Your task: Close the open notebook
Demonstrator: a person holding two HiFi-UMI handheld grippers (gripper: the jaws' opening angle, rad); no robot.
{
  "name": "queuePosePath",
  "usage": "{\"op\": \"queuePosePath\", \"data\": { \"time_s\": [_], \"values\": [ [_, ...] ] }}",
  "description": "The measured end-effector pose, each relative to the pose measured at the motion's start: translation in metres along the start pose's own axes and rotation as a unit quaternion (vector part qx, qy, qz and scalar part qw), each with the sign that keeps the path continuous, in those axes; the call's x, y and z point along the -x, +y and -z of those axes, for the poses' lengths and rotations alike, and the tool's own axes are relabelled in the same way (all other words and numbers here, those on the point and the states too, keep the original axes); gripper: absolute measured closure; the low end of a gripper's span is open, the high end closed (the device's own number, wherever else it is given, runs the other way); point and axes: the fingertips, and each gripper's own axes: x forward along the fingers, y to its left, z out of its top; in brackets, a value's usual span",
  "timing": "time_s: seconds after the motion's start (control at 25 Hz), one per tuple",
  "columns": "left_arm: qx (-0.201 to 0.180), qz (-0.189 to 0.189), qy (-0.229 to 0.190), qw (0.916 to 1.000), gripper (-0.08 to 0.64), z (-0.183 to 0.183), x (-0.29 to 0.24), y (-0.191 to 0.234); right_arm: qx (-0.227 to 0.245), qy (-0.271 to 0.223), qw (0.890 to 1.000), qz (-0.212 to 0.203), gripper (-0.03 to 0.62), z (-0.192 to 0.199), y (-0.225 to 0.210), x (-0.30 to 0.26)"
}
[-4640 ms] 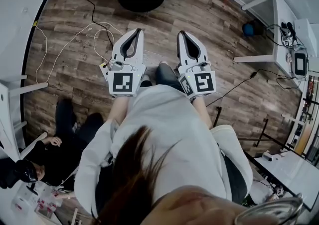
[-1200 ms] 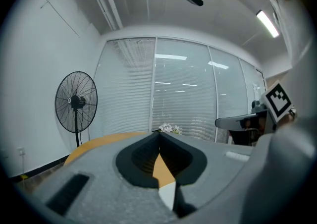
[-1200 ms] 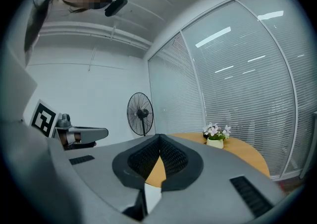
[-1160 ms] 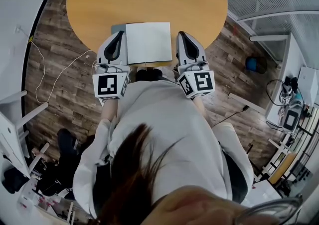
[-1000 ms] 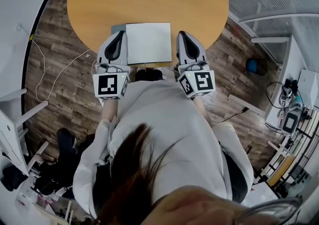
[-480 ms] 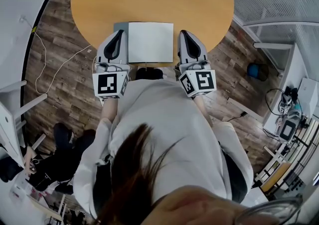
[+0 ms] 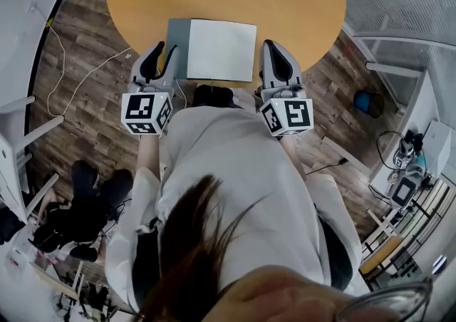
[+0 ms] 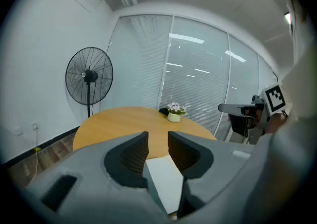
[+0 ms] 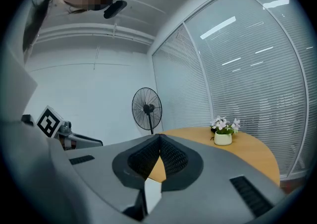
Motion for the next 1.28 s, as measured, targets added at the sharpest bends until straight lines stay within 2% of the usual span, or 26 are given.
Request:
{"op": "queuePosePath", "data": {
  "time_s": [0.12,0.32,0.6,0.88,1.08,1.28],
  "values": [
    [0.042,-0.009,0.039,0.9983,0.428,0.033,0.008,0.021,0.006,0.015,1.000,-0.011,0.591,0.007,0.006,-0.005],
    [0.109,-0.020,0.097,0.9891,0.428,0.090,0.016,0.042,0.018,0.041,0.999,-0.029,0.591,0.021,0.018,-0.012],
    [0.147,-0.006,0.168,0.9748,0.425,0.157,0.013,0.045,0.020,0.069,0.996,-0.048,0.591,0.045,0.038,-0.017],
    [0.173,0.004,0.225,0.9590,0.414,0.208,0.013,0.047,0.015,0.097,0.994,-0.054,0.591,0.071,0.048,-0.018],
    [0.186,0.026,0.258,0.9479,0.414,0.234,0.016,0.043,0.010,0.112,0.992,-0.052,0.591,0.085,0.054,-0.015],
    [0.208,0.043,0.267,0.9398,0.414,0.244,0.012,0.041,0.006,0.118,0.992,-0.049,0.591,0.090,0.055,-0.016]
  ]
}}
